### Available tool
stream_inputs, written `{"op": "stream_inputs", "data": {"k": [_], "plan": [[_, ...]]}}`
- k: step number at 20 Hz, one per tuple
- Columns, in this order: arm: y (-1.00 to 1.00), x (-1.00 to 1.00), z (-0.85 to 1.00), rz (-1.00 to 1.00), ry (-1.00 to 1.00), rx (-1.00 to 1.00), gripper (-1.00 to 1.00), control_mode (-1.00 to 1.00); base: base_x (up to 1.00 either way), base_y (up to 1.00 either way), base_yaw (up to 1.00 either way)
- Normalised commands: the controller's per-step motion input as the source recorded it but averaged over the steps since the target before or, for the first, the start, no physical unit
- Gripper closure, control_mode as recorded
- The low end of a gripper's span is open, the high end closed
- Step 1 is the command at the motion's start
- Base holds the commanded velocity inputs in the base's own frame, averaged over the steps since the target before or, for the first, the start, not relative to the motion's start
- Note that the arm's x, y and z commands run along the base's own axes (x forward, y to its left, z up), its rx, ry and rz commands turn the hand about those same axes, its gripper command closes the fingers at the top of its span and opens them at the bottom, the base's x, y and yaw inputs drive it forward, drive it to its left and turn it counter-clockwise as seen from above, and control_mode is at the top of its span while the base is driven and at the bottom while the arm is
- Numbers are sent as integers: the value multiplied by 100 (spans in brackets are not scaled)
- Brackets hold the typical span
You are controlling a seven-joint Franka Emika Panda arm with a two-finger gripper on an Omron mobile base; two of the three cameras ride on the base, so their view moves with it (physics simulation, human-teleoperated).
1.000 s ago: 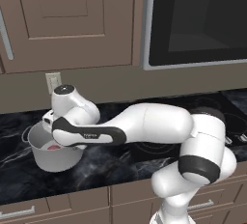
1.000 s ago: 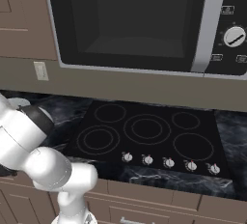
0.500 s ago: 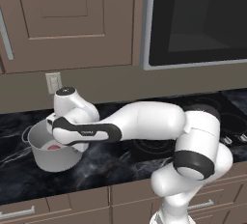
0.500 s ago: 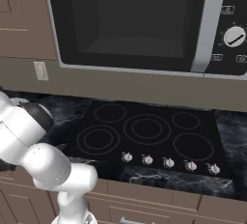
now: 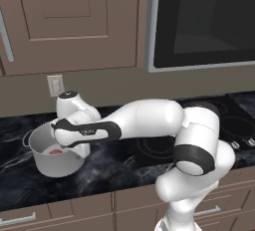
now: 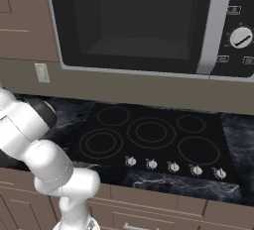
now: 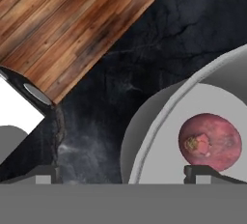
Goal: Turn on the sink faucet. Then move the onion from the counter to the sink. Turn off the sink. Move the vegetable from the sink to the pot next to the stove. Finally move the pot to the rear right burner.
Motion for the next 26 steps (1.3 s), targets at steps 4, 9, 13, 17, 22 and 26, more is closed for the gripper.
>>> {"op": "stream_inputs", "data": {"k": [4, 9, 13, 17, 22, 26], "plan": [[16, 1, -18, -3, 3, -4, -100, -100, 0, 0, 0], [13, 2, -15, -3, 2, -3, -100, -100, 0, 0, 0], [12, 2, -15, -2, 4, -3, -100, -100, 0, 0, 0], [10, 1, -18, -1, 6, -2, -100, -100, 0, 0, 0], [3, 0, -18, 0, 5, -1, 100, -100, 0, 0, 0], [0, -6, -6, 0, -3, 0, 100, -100, 0, 0, 0]]}}
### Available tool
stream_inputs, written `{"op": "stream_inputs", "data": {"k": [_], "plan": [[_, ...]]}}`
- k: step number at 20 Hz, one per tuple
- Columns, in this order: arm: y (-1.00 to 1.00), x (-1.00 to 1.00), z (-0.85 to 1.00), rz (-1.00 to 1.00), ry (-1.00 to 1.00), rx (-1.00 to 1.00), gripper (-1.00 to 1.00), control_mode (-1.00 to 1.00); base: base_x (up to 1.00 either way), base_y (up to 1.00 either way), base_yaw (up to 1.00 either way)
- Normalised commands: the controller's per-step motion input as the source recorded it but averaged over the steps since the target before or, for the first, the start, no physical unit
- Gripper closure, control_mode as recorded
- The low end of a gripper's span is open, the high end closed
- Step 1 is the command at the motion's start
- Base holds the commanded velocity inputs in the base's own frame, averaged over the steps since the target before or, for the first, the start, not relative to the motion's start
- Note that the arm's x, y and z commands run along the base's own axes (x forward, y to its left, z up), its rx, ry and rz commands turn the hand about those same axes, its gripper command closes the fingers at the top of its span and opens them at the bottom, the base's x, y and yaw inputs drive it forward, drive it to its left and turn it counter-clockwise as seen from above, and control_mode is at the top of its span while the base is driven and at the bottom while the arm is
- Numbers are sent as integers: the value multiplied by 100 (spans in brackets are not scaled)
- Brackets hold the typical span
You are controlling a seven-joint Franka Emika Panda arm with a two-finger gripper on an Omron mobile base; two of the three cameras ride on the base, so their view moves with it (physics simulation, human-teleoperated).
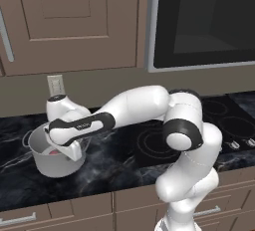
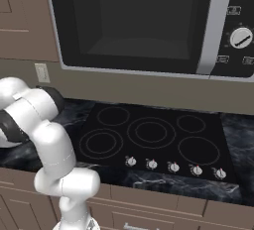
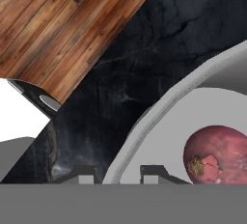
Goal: Turn on the sink faucet. Then move the onion from the counter to the sink. Turn off the sink. Move the vegetable from the sink to the pot next to the stove. Finally move the pot to the rear right burner.
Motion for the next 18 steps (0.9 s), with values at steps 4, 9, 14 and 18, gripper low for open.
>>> {"op": "stream_inputs", "data": {"k": [4, 9, 14, 18], "plan": [[-14, -19, 0, -7, -8, 3, 100, -100, 0, 0, 0], [-26, -34, 9, -11, -11, 1, 100, -100, 0, 0, 0], [-40, -57, 31, -13, -15, 0, 100, -100, 0, 0, 0], [-47, -53, 42, -12, -20, 0, 100, -100, 0, 0, 0]]}}
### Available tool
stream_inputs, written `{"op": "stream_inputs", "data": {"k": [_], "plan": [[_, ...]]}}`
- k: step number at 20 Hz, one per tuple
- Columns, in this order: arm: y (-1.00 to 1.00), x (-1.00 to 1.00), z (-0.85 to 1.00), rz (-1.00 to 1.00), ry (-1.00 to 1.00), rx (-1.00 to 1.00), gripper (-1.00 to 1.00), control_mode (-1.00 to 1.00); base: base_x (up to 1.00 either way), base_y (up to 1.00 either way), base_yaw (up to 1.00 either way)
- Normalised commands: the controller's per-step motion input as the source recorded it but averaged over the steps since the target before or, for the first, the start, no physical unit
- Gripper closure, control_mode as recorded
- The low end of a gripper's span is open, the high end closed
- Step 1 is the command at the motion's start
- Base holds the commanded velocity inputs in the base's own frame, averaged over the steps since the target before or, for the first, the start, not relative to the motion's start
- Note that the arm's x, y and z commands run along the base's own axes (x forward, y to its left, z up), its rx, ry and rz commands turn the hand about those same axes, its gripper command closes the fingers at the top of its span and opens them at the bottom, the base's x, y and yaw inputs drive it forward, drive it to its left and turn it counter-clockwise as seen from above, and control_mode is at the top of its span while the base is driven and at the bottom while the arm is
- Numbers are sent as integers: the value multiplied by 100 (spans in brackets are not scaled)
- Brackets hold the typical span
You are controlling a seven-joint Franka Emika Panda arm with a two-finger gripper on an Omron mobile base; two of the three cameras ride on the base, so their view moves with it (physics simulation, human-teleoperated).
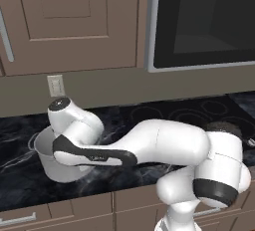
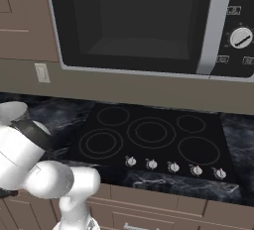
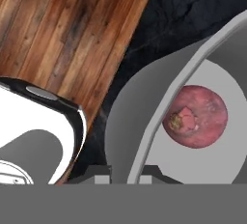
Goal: Turn on the sink faucet. Then move the onion from the counter to the sink. Turn off the sink. Move the vegetable from the sink to the pot next to the stove. Finally move the pot to the rear right burner.
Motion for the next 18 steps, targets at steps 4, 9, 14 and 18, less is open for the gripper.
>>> {"op": "stream_inputs", "data": {"k": [4, 9, 14, 18], "plan": [[-47, -35, 41, -12, -22, 0, 100, -100, 0, 0, 0], [-56, -16, 23, -14, -15, 0, 100, -100, 0, 0, 0], [-69, 0, 27, -18, -6, 0, 100, -100, 0, 0, 0], [-80, 10, 28, -23, 0, 0, 100, -100, 0, 0, 0]]}}
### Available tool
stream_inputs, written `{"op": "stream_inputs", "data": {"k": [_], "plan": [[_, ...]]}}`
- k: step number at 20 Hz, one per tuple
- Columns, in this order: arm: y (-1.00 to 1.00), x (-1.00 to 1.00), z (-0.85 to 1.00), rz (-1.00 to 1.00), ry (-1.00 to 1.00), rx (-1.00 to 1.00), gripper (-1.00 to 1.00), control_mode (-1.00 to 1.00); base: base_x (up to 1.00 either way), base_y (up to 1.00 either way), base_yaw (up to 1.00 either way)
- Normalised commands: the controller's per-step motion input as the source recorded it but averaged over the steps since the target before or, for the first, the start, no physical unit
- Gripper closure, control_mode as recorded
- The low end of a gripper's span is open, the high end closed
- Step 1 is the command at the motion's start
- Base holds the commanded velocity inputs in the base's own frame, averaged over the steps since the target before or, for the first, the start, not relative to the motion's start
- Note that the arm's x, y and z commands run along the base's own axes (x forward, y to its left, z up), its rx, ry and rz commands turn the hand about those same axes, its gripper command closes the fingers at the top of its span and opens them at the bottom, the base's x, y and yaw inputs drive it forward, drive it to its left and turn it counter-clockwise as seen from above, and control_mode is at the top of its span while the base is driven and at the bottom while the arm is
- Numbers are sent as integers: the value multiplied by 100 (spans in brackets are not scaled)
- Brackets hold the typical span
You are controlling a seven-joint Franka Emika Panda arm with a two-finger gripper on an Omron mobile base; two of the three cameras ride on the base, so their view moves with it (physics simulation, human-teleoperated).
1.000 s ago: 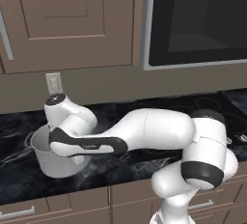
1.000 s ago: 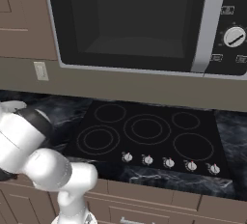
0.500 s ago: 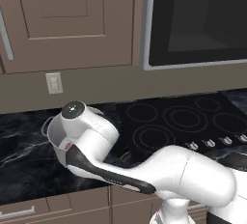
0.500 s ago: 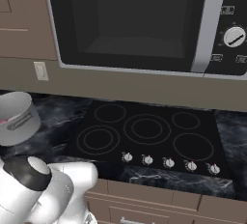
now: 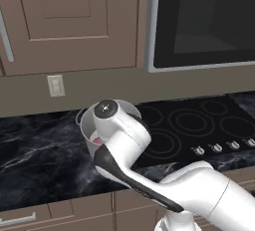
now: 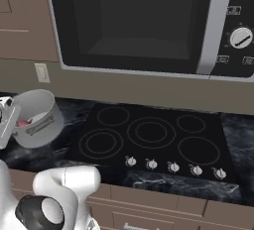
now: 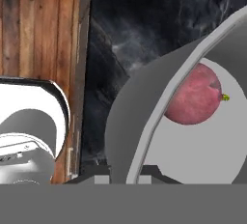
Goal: Turn on the sink faucet. Then move the onion from the counter to the sink. Turn off the sink. Move the vegetable from the sink to the pot next to the stove. Finally move the pot to the rear right burner.
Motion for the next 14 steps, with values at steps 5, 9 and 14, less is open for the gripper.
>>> {"op": "stream_inputs", "data": {"k": [5, 9, 14], "plan": [[-81, 13, 19, -24, 1, 0, 100, -100, 0, 0, 0], [-83, 16, 16, -24, 3, 1, 100, -100, 0, 0, 0], [-85, 18, 12, -23, 4, 1, 100, -100, 0, 0, 0]]}}
